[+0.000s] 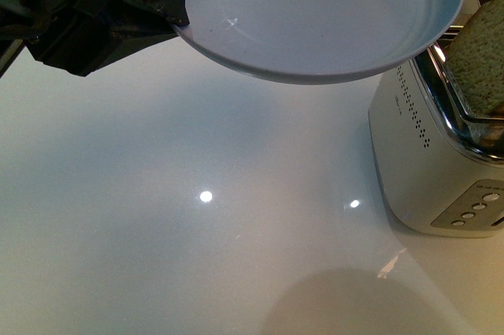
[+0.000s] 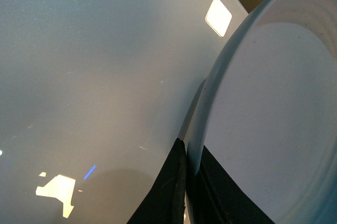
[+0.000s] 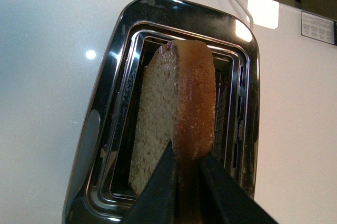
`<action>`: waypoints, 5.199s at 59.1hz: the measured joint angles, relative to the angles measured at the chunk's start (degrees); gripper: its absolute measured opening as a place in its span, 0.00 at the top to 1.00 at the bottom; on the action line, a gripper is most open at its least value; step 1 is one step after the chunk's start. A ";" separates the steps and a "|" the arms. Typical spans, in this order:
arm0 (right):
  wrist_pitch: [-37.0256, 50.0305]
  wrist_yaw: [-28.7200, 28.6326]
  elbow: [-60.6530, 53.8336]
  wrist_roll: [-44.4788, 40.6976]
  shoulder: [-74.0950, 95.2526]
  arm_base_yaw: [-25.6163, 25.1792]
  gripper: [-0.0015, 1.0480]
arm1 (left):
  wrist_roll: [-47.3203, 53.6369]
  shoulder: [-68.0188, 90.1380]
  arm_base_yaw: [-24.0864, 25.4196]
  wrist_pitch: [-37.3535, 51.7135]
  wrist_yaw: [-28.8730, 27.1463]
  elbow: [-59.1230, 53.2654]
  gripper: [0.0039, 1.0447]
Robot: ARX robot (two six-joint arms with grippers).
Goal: Left arm holds plate, right arm toasts bread
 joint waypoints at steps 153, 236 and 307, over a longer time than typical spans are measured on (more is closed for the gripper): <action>12.24 -9.38 -44.65 8.85 -71.41 -6.82 0.98 | 0.00 0.00 -0.02 0.00 0.02 0.02 0.97; -1.49 -9.35 -44.63 9.01 -84.80 -6.82 0.09 | 0.42 2.43 3.13 11.65 -0.55 3.37 0.97; -1.49 -9.35 -44.63 9.03 -84.83 -6.82 0.09 | 17.86 45.16 29.51 36.22 13.33 -4.07 0.97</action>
